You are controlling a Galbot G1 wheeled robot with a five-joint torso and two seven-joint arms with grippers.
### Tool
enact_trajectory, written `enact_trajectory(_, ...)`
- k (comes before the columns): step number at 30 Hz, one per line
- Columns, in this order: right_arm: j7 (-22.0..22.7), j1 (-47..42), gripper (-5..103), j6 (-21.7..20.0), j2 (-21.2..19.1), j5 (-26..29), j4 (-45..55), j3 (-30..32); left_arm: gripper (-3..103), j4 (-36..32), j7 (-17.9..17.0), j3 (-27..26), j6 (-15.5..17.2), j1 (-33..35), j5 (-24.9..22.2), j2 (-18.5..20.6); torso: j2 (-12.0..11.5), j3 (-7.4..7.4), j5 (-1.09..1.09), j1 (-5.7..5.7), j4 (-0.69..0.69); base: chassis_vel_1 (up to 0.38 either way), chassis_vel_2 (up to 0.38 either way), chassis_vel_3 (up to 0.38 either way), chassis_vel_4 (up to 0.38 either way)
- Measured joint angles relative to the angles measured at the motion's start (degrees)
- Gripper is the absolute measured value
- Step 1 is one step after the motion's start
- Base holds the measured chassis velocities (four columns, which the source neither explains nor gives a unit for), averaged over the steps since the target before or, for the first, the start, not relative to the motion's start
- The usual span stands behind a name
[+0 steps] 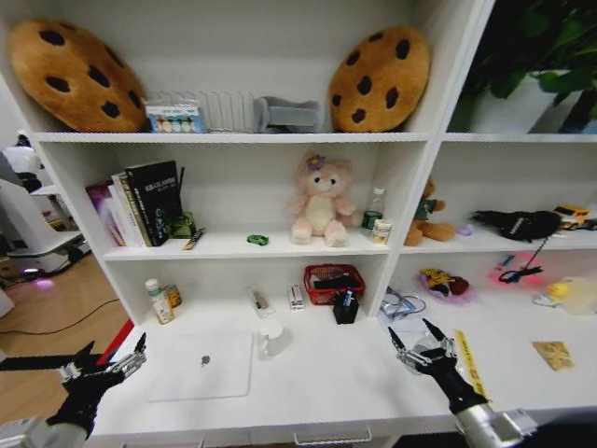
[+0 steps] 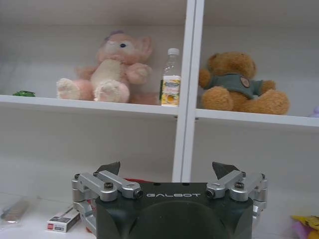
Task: Organize the objects on the table.
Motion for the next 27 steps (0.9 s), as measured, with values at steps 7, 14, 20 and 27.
enact_trajectory(7,0.88,-1.97,100,-0.86,-1.33,-0.73,-0.50,3.13,100,-0.01,0.03,0.00,0.00,0.00,0.00,0.00,0.00,0.00,0.04,0.01,-0.05,-0.070,-0.132,0.127,0.101)
enact_trajectory(14,3.09,-3.55,100,-3.02,-1.87,0.32,-2.03,3.24,100,0.01,0.01,-0.02,0.00,0.00,0.00,0.00,0.00,0.00,0.02,0.01,-0.01,0.021,0.048,-0.027,-0.064)
enact_trajectory(20,4.59,0.36,100,-7.67,-3.79,2.99,-5.36,-0.76,100,0.01,0.01,-0.02,0.00,0.00,0.00,0.00,0.01,-0.01,0.05,0.00,0.00,0.010,0.006,-0.007,-0.006)
enact_trajectory(27,5.53,4.33,100,-10.32,-4.96,4.59,-8.85,-4.29,100,0.01,0.01,-0.01,0.00,0.00,0.00,0.01,0.01,0.00,0.03,0.00,-0.01,0.000,0.000,0.000,0.000)
